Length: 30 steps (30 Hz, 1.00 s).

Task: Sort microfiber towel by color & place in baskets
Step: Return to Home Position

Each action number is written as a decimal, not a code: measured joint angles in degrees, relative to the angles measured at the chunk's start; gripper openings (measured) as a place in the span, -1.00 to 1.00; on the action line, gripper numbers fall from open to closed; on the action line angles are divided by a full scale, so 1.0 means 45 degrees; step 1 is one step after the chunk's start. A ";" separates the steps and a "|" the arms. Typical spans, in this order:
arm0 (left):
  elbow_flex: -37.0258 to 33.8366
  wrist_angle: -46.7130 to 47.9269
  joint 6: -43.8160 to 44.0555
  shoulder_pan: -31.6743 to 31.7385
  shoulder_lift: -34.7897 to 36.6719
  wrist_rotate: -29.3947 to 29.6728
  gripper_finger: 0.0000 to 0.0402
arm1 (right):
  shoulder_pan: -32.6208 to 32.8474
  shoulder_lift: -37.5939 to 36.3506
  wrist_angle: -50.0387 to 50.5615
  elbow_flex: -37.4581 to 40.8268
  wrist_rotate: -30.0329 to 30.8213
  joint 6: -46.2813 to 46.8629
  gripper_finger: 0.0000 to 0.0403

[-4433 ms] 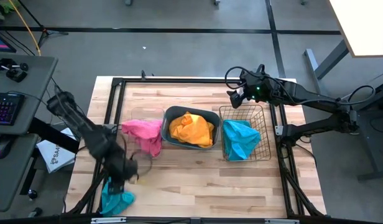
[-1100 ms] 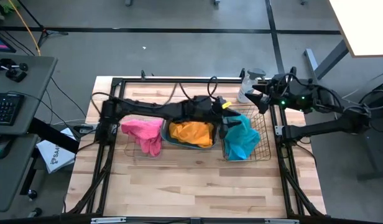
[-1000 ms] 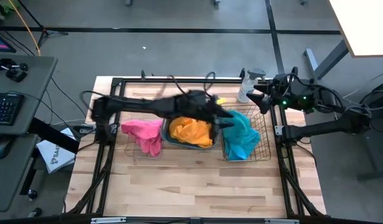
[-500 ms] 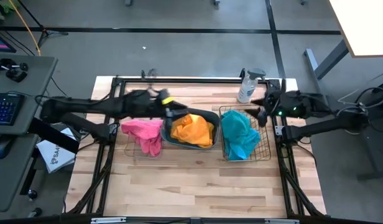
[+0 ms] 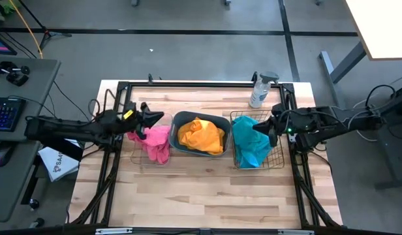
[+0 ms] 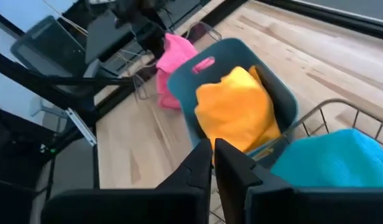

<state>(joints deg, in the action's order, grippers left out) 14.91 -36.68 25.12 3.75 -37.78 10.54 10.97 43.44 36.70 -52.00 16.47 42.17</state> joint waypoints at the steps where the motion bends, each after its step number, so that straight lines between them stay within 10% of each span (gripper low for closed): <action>1: -0.0467 -0.0216 0.0168 0.0000 0.0374 0.0074 -0.98 | 0.0021 0.0000 -0.0028 -0.0069 -0.0005 -0.0029 -0.93; 10: -0.3172 -0.0833 0.0846 0.0000 0.2839 0.0230 -1.00 | 0.0017 0.0015 0.0274 -0.0103 -0.1066 0.0223 -0.95; 30: -0.3150 0.1245 0.1943 0.0000 0.3221 0.0323 -1.00 | 0.0906 -0.2860 0.0133 0.2471 -0.2007 0.0397 -1.00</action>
<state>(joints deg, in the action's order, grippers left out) 0.73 -31.08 33.87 3.75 -23.29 11.99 15.05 30.57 37.30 -40.88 7.44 43.96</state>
